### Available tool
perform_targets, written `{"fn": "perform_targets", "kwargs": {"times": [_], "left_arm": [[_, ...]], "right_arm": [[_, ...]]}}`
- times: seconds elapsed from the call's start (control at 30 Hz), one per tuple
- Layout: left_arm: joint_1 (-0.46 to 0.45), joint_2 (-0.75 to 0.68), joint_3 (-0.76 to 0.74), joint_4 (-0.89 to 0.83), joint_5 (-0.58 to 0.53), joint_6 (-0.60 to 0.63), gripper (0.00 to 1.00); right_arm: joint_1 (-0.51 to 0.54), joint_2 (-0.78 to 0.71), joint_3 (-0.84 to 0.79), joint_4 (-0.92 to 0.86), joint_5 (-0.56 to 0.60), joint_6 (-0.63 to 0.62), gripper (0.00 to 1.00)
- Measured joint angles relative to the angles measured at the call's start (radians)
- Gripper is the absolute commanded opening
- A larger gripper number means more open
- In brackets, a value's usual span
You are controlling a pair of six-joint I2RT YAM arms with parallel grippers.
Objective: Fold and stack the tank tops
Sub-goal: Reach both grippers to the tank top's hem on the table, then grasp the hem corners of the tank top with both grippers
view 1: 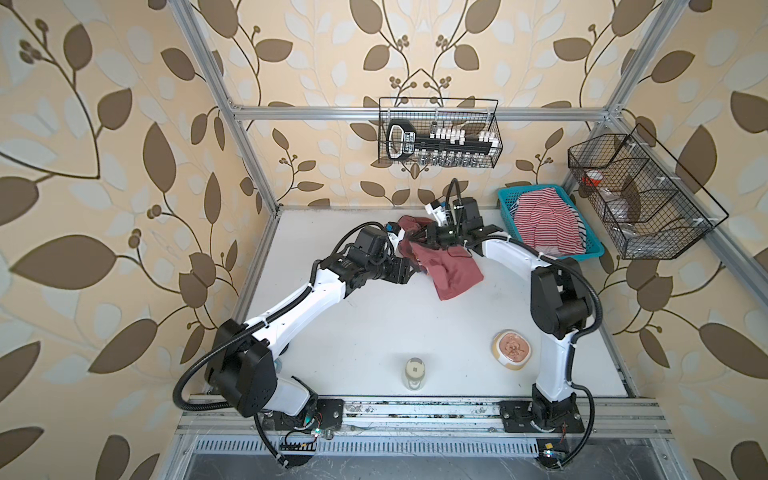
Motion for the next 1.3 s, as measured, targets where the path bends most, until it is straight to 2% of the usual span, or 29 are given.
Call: {"fn": "perform_targets", "kwargs": {"times": [0.1, 0.17, 0.3, 0.5, 0.57, 0.67, 0.8, 0.87, 0.93, 1.17, 1.3], "left_arm": [[0.0, -0.05, -0.011, -0.026, 0.0, 0.003, 0.71], [-0.001, -0.052, -0.012, -0.034, 0.007, 0.005, 0.71], [-0.016, -0.007, 0.005, -0.091, 0.024, 0.029, 0.69], [-0.097, 0.185, 0.132, -0.233, 0.018, 0.092, 0.68], [-0.119, 0.239, 0.151, -0.274, 0.019, 0.107, 0.66], [-0.14, 0.303, 0.16, -0.314, 0.02, 0.11, 0.65], [-0.145, 0.344, 0.16, -0.337, 0.02, 0.109, 0.65], [-0.145, 0.358, 0.16, -0.332, 0.021, 0.101, 0.65], [-0.145, 0.377, 0.16, -0.308, 0.029, 0.077, 0.66], [-0.145, 0.492, 0.178, -0.214, 0.076, -0.013, 0.66], [-0.145, 0.534, 0.192, -0.172, 0.076, -0.061, 0.66]], "right_arm": [[0.006, 0.037, -0.007, 0.029, -0.023, 0.052, 0.45], [-0.006, 0.019, -0.029, 0.05, -0.023, 0.062, 0.46], [-0.058, -0.116, -0.128, 0.023, 0.022, 0.017, 0.39], [-0.117, -0.471, -0.317, -0.153, 0.21, -0.16, 0.2], [-0.092, -0.565, -0.389, -0.202, 0.265, -0.211, 0.19], [-0.051, -0.624, -0.488, -0.261, 0.318, -0.256, 0.22], [-0.018, -0.613, -0.611, -0.318, 0.367, -0.28, 0.26], [-0.01, -0.605, -0.669, -0.327, 0.388, -0.278, 0.34], [0.003, -0.575, -0.694, -0.324, 0.416, -0.275, 0.37], [0.038, -0.383, -0.674, -0.283, 0.485, -0.265, 0.38], [0.048, -0.339, -0.628, -0.252, 0.518, -0.249, 0.38]]}}
